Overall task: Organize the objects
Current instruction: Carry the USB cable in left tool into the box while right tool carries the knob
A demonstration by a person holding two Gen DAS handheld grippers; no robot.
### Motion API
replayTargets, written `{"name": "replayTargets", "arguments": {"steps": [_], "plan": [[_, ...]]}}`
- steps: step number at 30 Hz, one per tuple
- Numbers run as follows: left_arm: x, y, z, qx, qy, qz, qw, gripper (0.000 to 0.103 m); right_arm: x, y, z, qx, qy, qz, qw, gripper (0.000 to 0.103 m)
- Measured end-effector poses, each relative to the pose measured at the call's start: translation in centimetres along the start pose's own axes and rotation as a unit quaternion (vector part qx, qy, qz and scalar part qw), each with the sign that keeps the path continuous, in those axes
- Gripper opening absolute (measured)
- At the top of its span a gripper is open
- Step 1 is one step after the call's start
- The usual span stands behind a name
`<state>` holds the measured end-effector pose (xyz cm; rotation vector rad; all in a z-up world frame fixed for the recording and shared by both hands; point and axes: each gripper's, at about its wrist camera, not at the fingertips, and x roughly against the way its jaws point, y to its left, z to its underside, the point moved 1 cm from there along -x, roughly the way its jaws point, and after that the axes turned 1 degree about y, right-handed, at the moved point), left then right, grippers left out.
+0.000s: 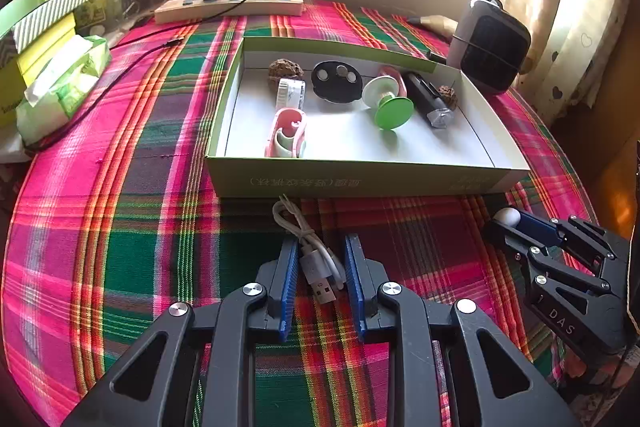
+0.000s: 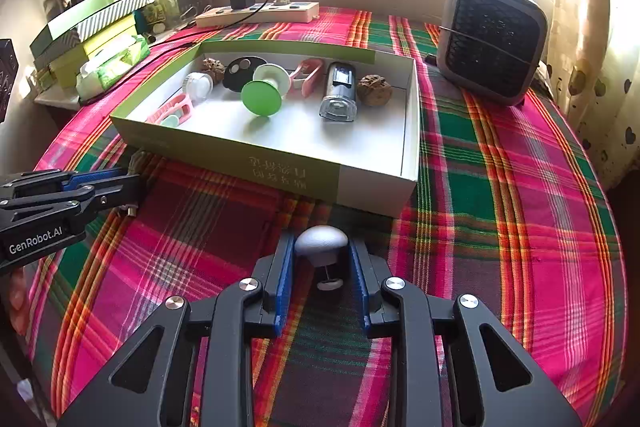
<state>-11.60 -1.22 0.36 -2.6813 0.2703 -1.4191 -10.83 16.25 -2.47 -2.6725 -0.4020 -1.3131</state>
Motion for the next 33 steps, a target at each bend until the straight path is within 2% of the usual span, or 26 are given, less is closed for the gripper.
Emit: {"name": "replayTargets", "arguments": {"steps": [16,21,33], "plan": [[0.22,-0.03,-0.03,-0.003,-0.003,-0.008,1.0,0.021,0.02,0.08,0.02,-0.003,-0.001,-0.003,1.0,0.027],[0.54,-0.25,-0.07,-0.007,-0.01,-0.008,0.9999,0.015,0.28,0.13,-0.05,-0.006,-0.006,-0.006,1.0,0.027],[0.77,-0.47,0.18,-0.011,-0.015,-0.004,0.9998,0.015,0.76,0.39,-0.26,-0.008,-0.013,-0.01,1.0,0.027]]}}
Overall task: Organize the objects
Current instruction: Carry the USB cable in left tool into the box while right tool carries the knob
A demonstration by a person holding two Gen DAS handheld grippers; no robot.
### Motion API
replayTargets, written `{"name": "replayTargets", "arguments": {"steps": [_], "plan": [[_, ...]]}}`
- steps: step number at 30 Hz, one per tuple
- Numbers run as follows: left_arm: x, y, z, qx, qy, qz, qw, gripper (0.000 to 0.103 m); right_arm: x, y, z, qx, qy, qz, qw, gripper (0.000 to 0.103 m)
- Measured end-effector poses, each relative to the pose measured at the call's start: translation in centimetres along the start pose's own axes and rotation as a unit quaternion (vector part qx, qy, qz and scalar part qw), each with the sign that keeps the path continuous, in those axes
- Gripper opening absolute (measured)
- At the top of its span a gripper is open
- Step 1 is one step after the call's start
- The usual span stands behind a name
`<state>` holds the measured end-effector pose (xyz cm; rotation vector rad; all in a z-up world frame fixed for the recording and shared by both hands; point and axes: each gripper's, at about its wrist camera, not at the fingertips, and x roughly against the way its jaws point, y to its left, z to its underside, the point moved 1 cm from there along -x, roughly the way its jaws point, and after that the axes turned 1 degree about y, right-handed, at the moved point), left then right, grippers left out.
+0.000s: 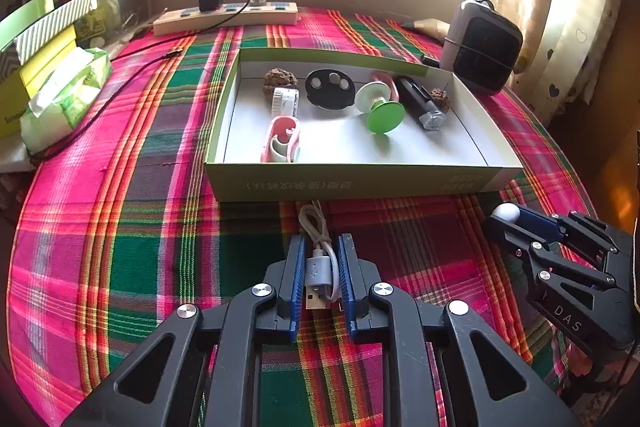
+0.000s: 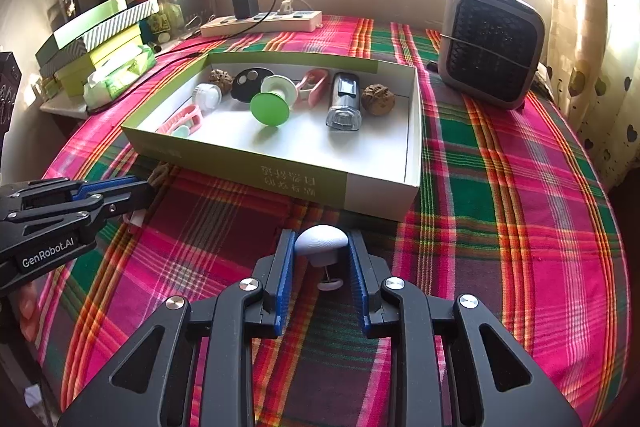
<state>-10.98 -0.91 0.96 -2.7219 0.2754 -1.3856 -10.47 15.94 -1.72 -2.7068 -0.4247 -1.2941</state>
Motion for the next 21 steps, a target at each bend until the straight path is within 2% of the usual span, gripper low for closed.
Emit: {"name": "replayTargets", "arguments": {"steps": [21], "plan": [[2.8,-0.9,-1.5,-0.021,-0.046,0.023,0.9985,0.015,1.8,0.4,-1.4,-0.008,-0.033,-0.016,0.999,0.027]]}}
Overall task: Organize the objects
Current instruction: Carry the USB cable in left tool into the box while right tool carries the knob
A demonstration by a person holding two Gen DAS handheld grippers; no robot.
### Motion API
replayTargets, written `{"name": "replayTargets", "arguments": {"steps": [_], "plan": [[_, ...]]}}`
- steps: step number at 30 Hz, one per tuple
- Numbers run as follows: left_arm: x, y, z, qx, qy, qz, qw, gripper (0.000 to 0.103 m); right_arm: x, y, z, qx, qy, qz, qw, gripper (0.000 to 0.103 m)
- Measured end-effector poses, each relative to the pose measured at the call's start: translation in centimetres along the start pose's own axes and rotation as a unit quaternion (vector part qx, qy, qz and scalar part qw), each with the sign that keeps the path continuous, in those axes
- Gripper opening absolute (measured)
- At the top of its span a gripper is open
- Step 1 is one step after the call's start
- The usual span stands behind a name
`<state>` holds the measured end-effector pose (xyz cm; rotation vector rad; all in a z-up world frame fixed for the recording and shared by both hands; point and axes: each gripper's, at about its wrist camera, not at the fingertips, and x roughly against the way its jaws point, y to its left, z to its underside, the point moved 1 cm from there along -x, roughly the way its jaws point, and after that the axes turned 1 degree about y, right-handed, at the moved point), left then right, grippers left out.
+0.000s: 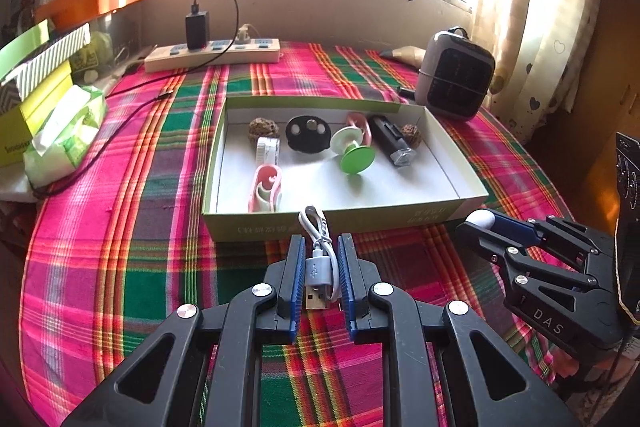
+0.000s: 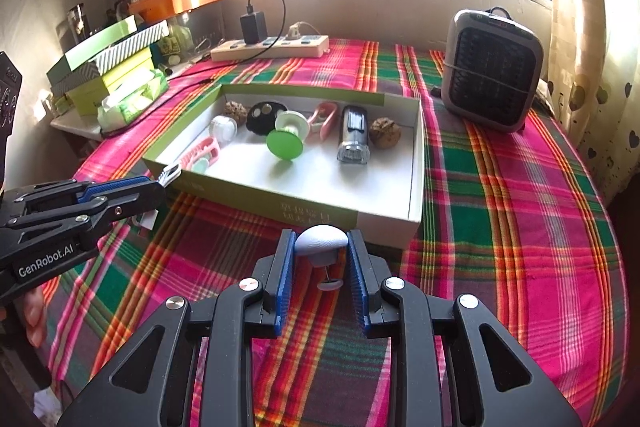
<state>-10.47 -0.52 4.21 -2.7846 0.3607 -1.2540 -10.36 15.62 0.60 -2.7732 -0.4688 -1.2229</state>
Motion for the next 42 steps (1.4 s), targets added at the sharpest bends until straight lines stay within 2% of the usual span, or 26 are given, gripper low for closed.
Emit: {"name": "replayTargets", "arguments": {"steps": [12,22,42], "plan": [[-0.7,-0.6,-1.9,-0.011,-0.005,0.018,0.9998,0.015,-0.5,-0.7,-2.6,-0.006,-0.014,0.002,1.0,0.027],[-2.8,0.1,-4.1,-0.008,0.0,0.015,0.9999,0.015,-2.9,-2.0,-4.8,-0.012,-0.001,0.014,1.0,0.027],[-7.4,0.7,-5.8,-0.011,0.031,0.003,0.9994,0.015,-6.3,-3.1,-5.1,-0.007,0.037,0.019,0.999,0.027]]}}
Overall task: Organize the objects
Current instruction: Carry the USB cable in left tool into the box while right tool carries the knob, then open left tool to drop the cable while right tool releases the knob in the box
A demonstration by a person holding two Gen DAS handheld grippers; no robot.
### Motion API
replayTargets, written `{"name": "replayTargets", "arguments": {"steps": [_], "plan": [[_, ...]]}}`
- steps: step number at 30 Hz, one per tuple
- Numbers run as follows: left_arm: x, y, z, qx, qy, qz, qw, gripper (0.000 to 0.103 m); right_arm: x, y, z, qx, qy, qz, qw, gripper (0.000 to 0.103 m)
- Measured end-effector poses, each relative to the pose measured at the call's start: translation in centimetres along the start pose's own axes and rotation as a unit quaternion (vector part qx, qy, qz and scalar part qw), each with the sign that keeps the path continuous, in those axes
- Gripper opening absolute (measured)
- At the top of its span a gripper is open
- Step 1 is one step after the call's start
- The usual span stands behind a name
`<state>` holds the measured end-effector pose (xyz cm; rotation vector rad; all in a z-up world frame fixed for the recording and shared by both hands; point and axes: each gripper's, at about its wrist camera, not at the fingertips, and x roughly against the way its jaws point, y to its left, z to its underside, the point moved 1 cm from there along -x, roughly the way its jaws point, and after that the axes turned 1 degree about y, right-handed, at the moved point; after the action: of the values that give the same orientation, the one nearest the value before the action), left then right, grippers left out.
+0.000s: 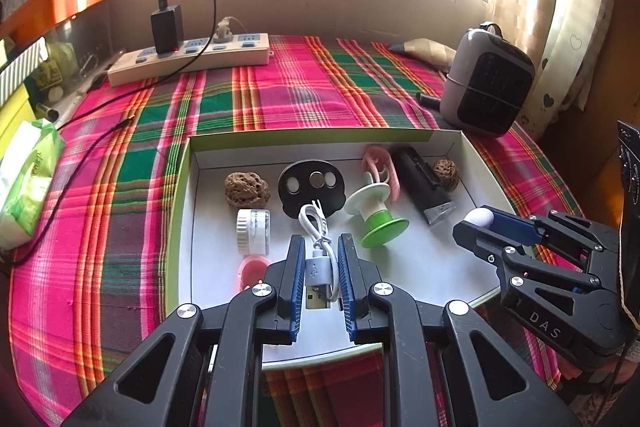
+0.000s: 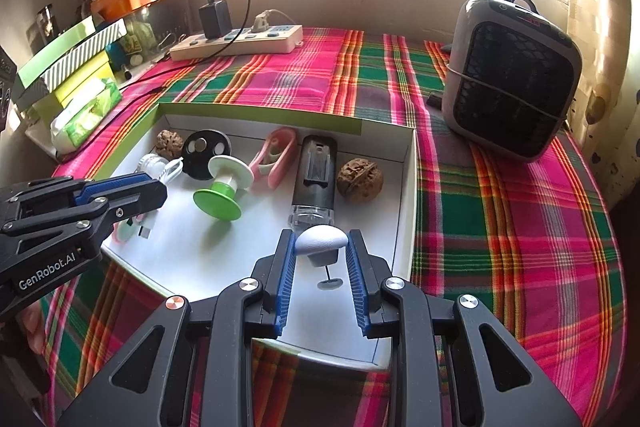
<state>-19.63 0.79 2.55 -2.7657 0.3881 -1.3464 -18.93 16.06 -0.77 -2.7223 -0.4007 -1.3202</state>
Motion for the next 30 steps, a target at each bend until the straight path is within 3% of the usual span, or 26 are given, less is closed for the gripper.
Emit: {"name": "replayTargets", "arguments": {"steps": [30], "plan": [[-1.7,0.2,-0.2,0.001,0.013,-0.016,0.9998,0.015,-1.0,0.8,0.1,0.024,0.002,0.009,1.0,0.027]]}}
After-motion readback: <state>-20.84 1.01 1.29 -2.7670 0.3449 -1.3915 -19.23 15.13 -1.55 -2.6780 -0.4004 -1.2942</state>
